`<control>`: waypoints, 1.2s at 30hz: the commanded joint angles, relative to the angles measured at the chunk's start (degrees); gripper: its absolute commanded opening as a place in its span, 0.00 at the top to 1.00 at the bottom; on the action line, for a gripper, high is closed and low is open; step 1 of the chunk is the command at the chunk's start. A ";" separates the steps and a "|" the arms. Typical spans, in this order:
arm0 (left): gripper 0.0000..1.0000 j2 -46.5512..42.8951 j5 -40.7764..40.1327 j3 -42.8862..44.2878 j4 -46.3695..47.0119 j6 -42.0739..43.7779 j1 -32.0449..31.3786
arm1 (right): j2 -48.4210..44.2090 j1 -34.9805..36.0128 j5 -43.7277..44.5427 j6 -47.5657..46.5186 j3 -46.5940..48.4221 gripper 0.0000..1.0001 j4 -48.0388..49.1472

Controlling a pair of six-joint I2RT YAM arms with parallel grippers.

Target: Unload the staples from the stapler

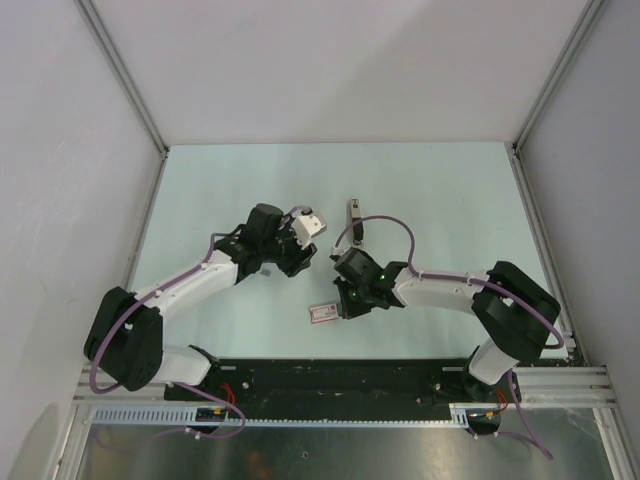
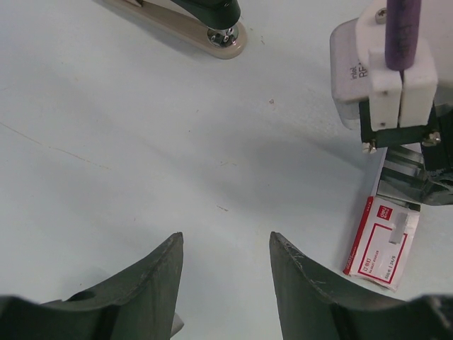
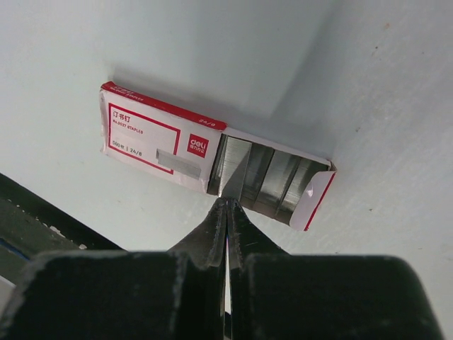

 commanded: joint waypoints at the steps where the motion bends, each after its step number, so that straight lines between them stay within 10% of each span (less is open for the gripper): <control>1: 0.43 -2.28 1.01 -0.42 0.26 0.29 0.35 | 0.43 -0.66 -1.01 -1.15 0.30 1.00 2.59; 13: 0.34 -1.53 -0.72 -0.80 0.02 2.05 0.95 | -4.90 -1.11 -1.91 -1.67 1.27 1.00 1.38; 23: 0.04 2.73 -8.00 -1.64 -2.11 20.05 6.42 | -19.01 -5.58 2.07 -2.01 1.38 0.67 -0.86; 36: 0.08 11.82 -13.88 -0.96 -3.82 31.54 7.05 | -20.74 -7.25 3.27 -1.82 1.16 0.71 -1.62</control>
